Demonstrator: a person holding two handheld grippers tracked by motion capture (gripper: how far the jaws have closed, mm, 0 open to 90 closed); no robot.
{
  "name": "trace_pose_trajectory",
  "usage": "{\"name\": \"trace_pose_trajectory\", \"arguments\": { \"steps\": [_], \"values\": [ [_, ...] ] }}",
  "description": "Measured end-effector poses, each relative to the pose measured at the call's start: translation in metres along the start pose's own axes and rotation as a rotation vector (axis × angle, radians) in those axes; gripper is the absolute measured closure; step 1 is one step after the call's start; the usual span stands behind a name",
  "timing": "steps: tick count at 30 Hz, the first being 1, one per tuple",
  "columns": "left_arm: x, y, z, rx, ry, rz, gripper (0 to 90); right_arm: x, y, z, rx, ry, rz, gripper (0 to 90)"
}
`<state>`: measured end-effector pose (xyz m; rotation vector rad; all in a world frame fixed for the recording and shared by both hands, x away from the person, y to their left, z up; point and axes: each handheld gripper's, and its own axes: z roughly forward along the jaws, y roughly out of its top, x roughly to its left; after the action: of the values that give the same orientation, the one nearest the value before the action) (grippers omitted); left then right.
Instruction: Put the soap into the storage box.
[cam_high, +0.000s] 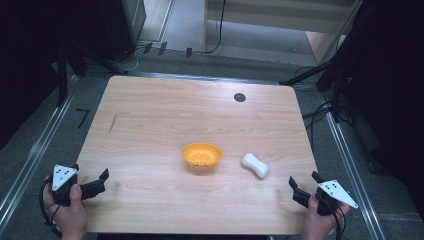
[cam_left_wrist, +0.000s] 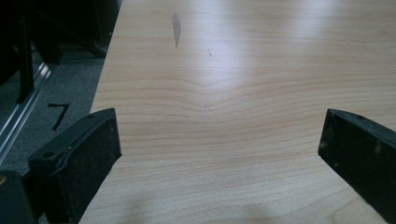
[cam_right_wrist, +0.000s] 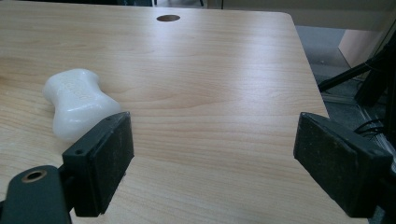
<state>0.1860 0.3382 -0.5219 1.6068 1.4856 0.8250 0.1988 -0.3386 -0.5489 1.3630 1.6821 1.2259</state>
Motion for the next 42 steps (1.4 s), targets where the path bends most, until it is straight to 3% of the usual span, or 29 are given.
{"name": "trace_pose_trajectory", "arguments": {
  "steps": [11, 19, 26, 30, 42],
  "values": [
    [0.001, 0.0, 0.0, -0.001, -0.002, -0.01, 0.0, 0.004, 0.0, 0.001, 0.015, 0.007, -0.039, 13.0],
    [0.001, 0.0, 0.0, -0.004, -0.004, -0.011, 0.0, 0.013, 0.008, 0.008, 0.116, 0.074, -0.099, 13.5],
    [0.002, 0.0, 0.0, -0.01, -0.003, -0.015, 0.0, 0.01, 0.012, 0.015, 0.191, 0.103, -0.123, 13.6],
    [0.0, 0.0, 0.0, -0.009, 0.002, 0.0, 0.0, 0.011, 0.016, 0.018, 0.222, 0.124, -0.139, 13.8],
    [0.0, 0.0, 0.0, -0.011, 0.002, -0.002, 0.0, 0.009, 0.036, 0.025, 0.283, 0.163, -0.194, 15.1]
  ]
}}
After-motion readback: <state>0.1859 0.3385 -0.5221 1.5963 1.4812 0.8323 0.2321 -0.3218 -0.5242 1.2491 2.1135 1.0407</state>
